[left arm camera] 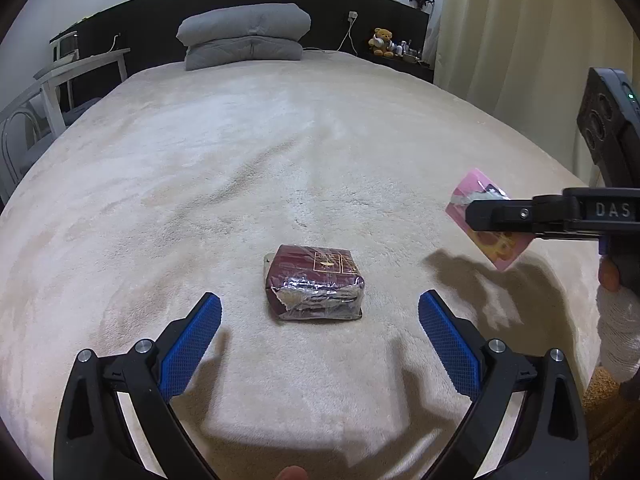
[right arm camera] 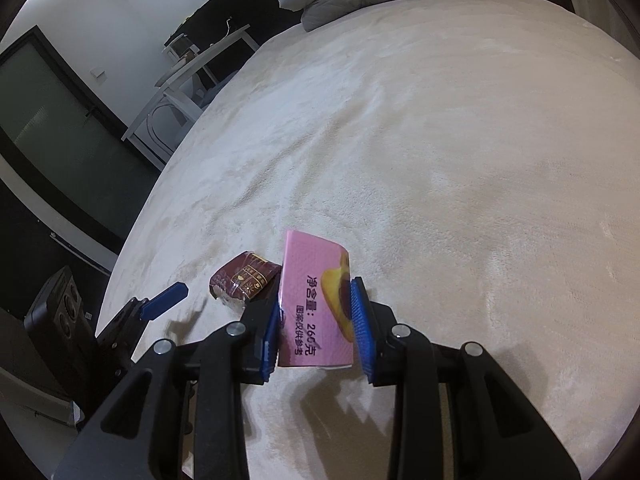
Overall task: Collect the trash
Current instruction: 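Grasp the small pink box with the right gripper while the left grasps the brown wrapper, then carry the brown wrapper and small pink box with both grippers down to the bin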
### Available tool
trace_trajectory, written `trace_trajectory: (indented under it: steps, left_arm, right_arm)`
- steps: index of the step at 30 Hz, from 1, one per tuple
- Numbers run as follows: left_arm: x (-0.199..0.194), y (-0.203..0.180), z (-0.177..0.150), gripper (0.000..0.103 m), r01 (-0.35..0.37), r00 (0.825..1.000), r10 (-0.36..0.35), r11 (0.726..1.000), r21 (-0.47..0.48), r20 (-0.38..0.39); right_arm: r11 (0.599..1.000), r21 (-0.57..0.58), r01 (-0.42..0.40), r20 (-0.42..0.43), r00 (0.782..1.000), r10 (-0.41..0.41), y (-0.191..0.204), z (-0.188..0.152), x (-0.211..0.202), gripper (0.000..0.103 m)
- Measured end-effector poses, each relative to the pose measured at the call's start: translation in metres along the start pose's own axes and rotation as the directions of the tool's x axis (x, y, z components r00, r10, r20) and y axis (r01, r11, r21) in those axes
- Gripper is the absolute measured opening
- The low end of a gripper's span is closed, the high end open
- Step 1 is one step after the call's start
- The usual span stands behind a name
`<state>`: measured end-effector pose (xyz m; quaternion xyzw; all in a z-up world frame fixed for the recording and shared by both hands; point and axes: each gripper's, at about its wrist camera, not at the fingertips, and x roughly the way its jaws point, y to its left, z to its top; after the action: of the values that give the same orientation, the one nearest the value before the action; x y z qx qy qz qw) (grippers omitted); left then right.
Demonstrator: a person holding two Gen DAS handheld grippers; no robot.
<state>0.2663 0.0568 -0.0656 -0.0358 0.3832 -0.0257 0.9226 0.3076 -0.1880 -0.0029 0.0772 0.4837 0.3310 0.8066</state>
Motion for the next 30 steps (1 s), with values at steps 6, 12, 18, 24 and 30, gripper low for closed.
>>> trace_trajectory:
  steps: [6,12,18,24,30]
  left_arm:
    - [0.02,-0.004,0.009,0.09,-0.028,0.999,0.028,1.0,0.003,-0.022]
    - [0.038,-0.001,0.013,0.065,-0.063,0.997,0.063,0.998,0.001,-0.054]
    - [0.036,-0.001,0.013,0.059,-0.05,0.998,0.051,0.999,0.004,-0.043]
    - [0.022,-0.007,0.013,0.059,-0.038,0.999,0.038,0.999,0.015,-0.001]
    - [0.003,-0.012,0.013,0.058,-0.049,0.998,0.048,0.999,0.016,0.04]
  right_arm:
    - [1.0,0.009,-0.002,0.007,1.0,0.001,-0.005,-0.001,-0.007,0.033]
    - [1.0,0.014,0.0,0.009,1.0,0.0,-0.009,-0.003,-0.01,0.033]
    - [1.0,0.008,0.006,0.009,1.0,-0.006,-0.009,-0.002,-0.01,0.033]
    - [1.0,0.009,0.009,0.011,1.0,-0.009,-0.01,-0.004,-0.012,0.033]
    - [1.0,0.022,0.007,0.027,1.0,-0.008,-0.01,-0.009,-0.021,0.033]
